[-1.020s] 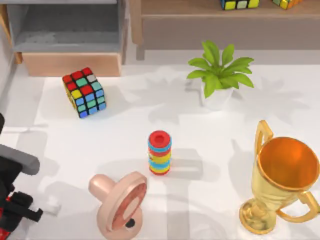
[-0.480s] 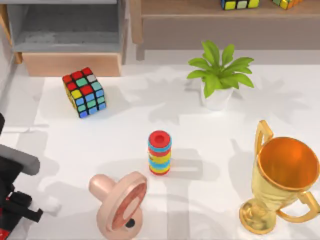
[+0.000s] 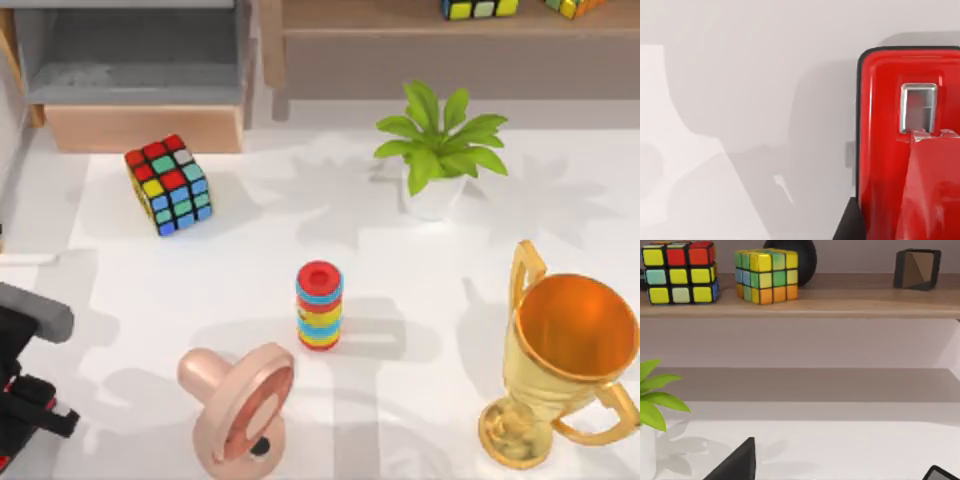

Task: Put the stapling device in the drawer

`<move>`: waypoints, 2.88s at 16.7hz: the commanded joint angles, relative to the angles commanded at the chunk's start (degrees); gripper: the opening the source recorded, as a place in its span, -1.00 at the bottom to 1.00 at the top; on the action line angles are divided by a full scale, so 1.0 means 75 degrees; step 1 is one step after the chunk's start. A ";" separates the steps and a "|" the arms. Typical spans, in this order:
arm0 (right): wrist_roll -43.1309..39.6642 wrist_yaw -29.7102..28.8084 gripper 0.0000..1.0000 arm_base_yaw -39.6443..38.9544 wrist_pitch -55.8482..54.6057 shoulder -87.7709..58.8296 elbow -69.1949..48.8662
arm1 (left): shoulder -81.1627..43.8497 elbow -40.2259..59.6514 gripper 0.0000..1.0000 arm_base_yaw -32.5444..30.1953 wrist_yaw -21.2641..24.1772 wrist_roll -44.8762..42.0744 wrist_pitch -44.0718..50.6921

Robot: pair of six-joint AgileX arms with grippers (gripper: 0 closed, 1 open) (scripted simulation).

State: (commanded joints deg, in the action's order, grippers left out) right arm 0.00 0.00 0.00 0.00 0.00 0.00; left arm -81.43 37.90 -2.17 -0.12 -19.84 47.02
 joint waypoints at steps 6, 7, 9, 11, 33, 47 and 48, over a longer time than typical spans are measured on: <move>0.0000 0.0000 1.00 0.0000 0.0000 0.0000 0.0000 | 0.0198 0.0186 -1.00 -0.0003 -0.0004 -0.0005 0.0326; 0.0000 0.0000 1.00 0.0000 0.0000 0.0000 0.0000 | 0.0198 0.0186 -1.00 -0.0003 -0.0004 -0.0005 0.0326; 0.0000 0.0000 1.00 0.0000 0.0000 0.0000 0.0000 | 0.0228 0.0418 -1.00 0.0033 0.0002 0.0000 0.0223; 0.0000 0.0000 1.00 0.0000 0.0000 0.0000 0.0000 | 0.0169 0.0969 -1.00 0.0162 -0.0002 0.0008 0.0058; 0.0000 0.0000 1.00 0.0000 0.0000 0.0000 0.0000 | -0.6718 1.0245 -1.00 0.2861 -0.0014 -0.0226 0.1306; 0.0000 0.0000 1.00 0.0000 0.0000 0.0000 0.0000 | -0.7180 1.0024 -1.00 0.2828 0.0031 -0.0260 0.1460; 0.0000 0.0000 1.00 0.0000 0.0000 0.0000 0.0000 | -0.7181 1.0023 -1.00 0.2828 0.0031 -0.0260 0.1459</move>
State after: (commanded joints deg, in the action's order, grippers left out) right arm 0.00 0.00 0.00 0.00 0.00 0.00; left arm -135.29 113.07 19.04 0.11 -21.79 57.96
